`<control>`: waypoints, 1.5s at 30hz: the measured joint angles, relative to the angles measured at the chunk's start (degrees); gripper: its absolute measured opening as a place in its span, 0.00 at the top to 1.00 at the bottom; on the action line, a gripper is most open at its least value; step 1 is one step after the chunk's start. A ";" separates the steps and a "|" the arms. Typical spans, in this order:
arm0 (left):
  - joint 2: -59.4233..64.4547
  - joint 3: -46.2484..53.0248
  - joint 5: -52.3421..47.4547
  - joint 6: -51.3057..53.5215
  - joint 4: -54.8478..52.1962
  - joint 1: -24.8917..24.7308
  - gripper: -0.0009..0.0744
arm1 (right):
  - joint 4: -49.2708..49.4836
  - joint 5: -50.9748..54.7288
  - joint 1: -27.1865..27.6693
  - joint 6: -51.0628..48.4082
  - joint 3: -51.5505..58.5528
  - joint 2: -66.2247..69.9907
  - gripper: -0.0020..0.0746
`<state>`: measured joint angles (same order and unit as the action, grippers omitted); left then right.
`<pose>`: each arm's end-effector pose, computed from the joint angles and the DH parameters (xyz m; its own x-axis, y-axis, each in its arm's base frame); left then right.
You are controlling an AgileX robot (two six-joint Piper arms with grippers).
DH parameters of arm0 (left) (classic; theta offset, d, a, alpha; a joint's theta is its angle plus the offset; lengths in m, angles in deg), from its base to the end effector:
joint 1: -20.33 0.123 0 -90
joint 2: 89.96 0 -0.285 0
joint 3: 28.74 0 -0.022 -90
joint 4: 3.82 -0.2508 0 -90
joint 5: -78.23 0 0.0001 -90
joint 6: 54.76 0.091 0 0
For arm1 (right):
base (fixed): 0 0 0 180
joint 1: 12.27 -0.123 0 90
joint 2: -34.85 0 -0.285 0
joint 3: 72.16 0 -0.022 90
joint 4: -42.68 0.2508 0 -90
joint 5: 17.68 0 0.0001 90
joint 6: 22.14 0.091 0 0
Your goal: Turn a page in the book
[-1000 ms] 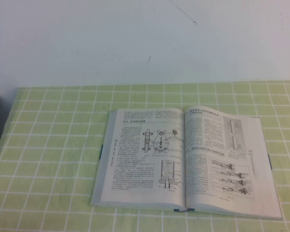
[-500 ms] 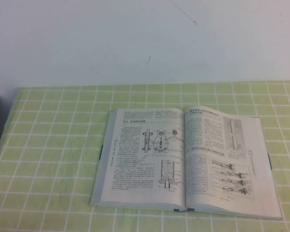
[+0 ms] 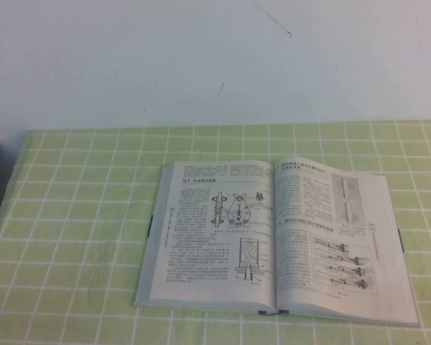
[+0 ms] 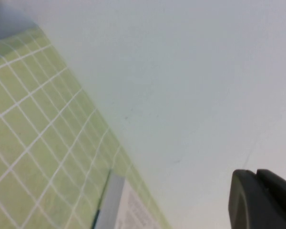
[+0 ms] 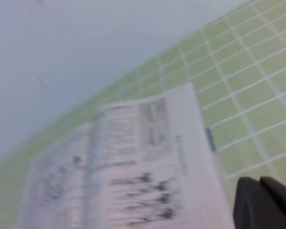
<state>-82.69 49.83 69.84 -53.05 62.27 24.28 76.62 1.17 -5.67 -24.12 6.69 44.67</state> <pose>0.0567 -0.0083 0.2003 -0.0527 -0.8977 -0.4375 0.0398 0.4359 -0.8991 0.0576 0.0099 0.1770 -0.2447 0.5310 -0.8112 0.0741 0.8445 0.5305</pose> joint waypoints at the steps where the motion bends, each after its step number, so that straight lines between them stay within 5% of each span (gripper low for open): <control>1: 0.00 0.00 1.15 0.00 3.30 0.00 0.99 | 4.17 -0.25 0.00 0.69 0.00 0.00 0.98; 5: 0.00 0.00 4.56 3.30 8.22 0.00 0.99 | 14.62 -1.21 0.00 1.16 0.00 0.00 0.98; 16: 0.00 0.00 5.36 12.78 11.21 0.00 0.99 | 15.17 -2.07 0.00 -16.55 0.00 0.00 0.98; 21: 2.23 -3.49 -3.25 22.86 5.98 0.00 0.99 | 16.94 -3.66 0.00 -20.96 0.00 1.58 0.98; 31: 35.39 -32.31 -24.51 27.11 -26.80 0.00 0.99 | 10.66 5.12 0.00 -37.54 -16.10 21.33 0.98; 36: 49.60 -43.61 -25.81 37.44 -26.19 0.09 0.99 | 8.29 10.15 0.00 -50.35 -25.58 30.10 0.98; 45: 67.07 -52.74 -26.80 55.00 -10.48 -0.29 0.99 | 11.56 12.33 0.00 -54.06 -31.01 42.48 0.98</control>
<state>-15.62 -2.91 43.03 1.95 51.79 23.99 88.18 13.50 -5.67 -78.18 -24.32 87.15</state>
